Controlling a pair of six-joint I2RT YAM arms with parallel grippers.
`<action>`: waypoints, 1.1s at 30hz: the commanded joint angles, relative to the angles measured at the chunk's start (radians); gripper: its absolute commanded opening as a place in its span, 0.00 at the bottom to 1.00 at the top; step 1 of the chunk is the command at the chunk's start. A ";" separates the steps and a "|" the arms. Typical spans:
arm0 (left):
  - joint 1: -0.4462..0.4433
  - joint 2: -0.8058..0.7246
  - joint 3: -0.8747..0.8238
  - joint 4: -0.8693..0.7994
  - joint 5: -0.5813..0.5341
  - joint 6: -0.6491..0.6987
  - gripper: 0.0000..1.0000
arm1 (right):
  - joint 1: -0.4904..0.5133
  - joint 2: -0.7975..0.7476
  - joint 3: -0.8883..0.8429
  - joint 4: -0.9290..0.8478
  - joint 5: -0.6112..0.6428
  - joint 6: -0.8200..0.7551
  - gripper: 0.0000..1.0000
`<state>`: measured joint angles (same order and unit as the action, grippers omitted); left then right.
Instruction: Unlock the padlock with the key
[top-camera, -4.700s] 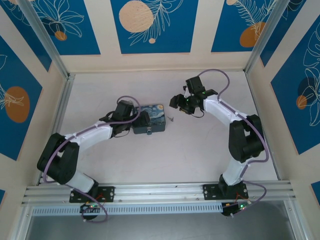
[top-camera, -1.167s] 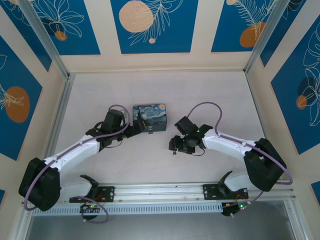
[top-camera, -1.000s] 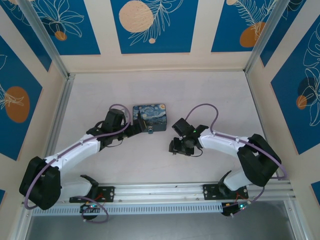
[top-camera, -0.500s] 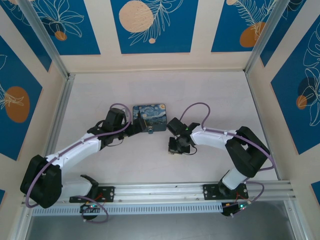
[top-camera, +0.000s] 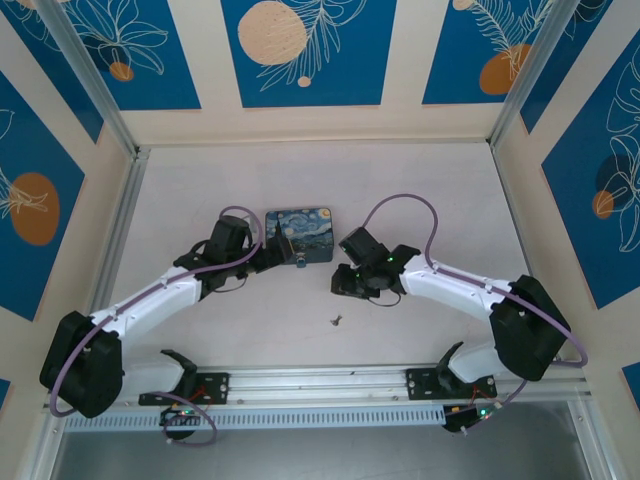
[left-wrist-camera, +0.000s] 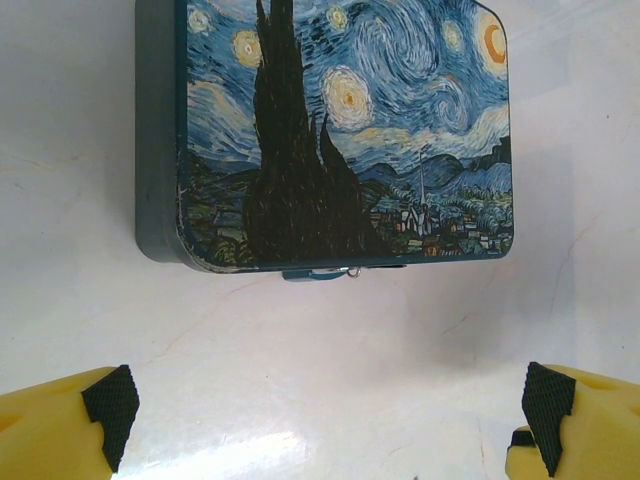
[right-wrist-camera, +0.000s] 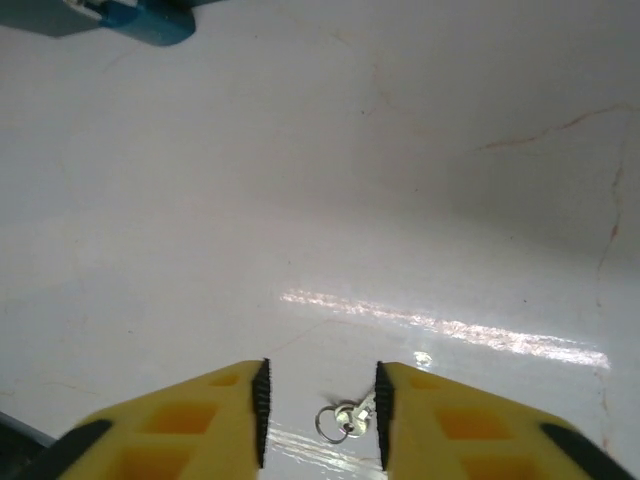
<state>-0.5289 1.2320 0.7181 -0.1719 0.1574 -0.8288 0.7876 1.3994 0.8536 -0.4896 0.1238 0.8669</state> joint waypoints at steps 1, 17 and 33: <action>-0.012 -0.012 0.034 0.005 0.016 0.005 1.00 | 0.031 0.014 -0.001 -0.058 -0.016 0.016 0.41; -0.011 0.000 0.030 0.014 0.014 -0.001 1.00 | 0.182 0.211 0.044 -0.107 0.056 0.258 0.43; -0.012 0.012 0.040 0.020 0.016 -0.001 1.00 | 0.152 0.208 0.183 -0.200 0.194 0.057 0.07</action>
<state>-0.5316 1.2346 0.7292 -0.1635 0.1574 -0.8314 0.9482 1.6703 1.0229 -0.6762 0.2527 0.9852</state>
